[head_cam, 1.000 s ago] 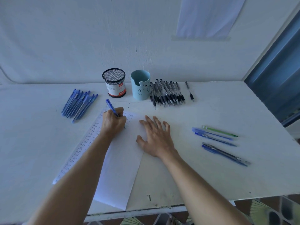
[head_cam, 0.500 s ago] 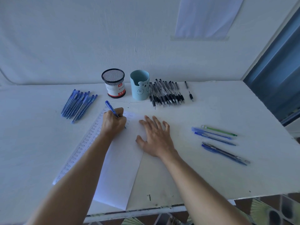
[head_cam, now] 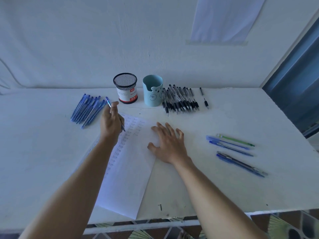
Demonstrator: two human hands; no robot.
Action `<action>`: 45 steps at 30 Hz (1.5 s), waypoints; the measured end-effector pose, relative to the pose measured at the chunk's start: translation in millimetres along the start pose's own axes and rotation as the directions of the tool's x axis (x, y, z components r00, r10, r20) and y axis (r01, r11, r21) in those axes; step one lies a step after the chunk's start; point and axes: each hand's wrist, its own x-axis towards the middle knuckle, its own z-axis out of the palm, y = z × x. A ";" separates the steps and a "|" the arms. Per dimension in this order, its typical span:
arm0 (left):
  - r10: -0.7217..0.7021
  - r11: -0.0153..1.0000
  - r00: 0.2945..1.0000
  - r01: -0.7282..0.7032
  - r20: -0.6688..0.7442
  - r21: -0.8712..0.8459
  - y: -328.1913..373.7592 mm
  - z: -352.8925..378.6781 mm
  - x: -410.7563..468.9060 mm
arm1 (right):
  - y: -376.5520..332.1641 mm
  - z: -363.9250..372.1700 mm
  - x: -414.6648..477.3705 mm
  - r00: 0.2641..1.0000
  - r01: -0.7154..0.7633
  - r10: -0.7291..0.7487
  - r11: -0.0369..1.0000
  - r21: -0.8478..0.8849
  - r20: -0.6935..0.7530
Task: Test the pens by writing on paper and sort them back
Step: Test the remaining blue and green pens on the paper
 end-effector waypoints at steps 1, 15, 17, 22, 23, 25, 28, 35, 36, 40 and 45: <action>0.013 1.000 1.000 -0.013 0.011 0.018 0.9 -3.3 0.9 | -0.7 -1.8 0.7 1.000 -0.013 0.013 1.000 0.010 0.014; -0.052 0.881 0.986 -0.031 0.161 0.472 7.3 -43.1 3.9 | -23.8 2.7 17.5 0.999 -0.050 0.050 0.996 0.069 -0.001; -0.039 0.780 0.990 -0.055 0.135 0.624 8.9 -51.5 11.0 | -23.0 6.0 17.7 0.998 -0.054 0.055 0.997 0.056 -0.027; -0.041 0.560 0.992 -0.077 0.120 0.825 4.3 -57.1 35.5 | -22.8 10.4 18.9 0.996 -0.057 0.060 0.998 0.037 -0.073; -0.041 0.526 0.992 -0.081 0.121 0.847 1.3 -55.7 39.6 | -22.6 10.7 19.0 0.995 -0.058 0.061 0.998 0.037 -0.075; -0.001 0.451 0.993 -0.105 0.118 0.887 -6.3 -53.7 46.5 | -22.6 11.2 19.7 0.995 -0.061 0.063 0.998 0.031 -0.081; 0.125 0.294 0.987 -0.135 0.102 0.946 -12.8 -52.1 49.3 | -23.2 11.1 20.0 0.994 -0.061 0.063 0.998 0.022 -0.093; 0.265 0.475 0.962 -0.188 0.065 0.860 -16.7 -66.3 59.5 | -23.0 12.1 19.5 0.993 -0.060 0.062 0.998 0.021 -0.102; 0.265 0.496 0.962 -0.191 0.062 0.847 -16.7 -68.5 60.2 | -22.9 12.4 19.8 0.993 -0.060 0.061 0.998 0.019 -0.102; 0.224 0.523 0.975 -0.127 0.008 0.843 -16.4 -73.4 61.7 | -23.5 12.3 19.9 0.992 -0.062 0.064 0.998 0.022 -0.112; 0.215 0.494 0.976 -0.092 -0.019 0.864 -11.5 -70.1 55.0 | -23.8 10.9 19.3 0.993 -0.062 0.065 0.998 0.030 -0.098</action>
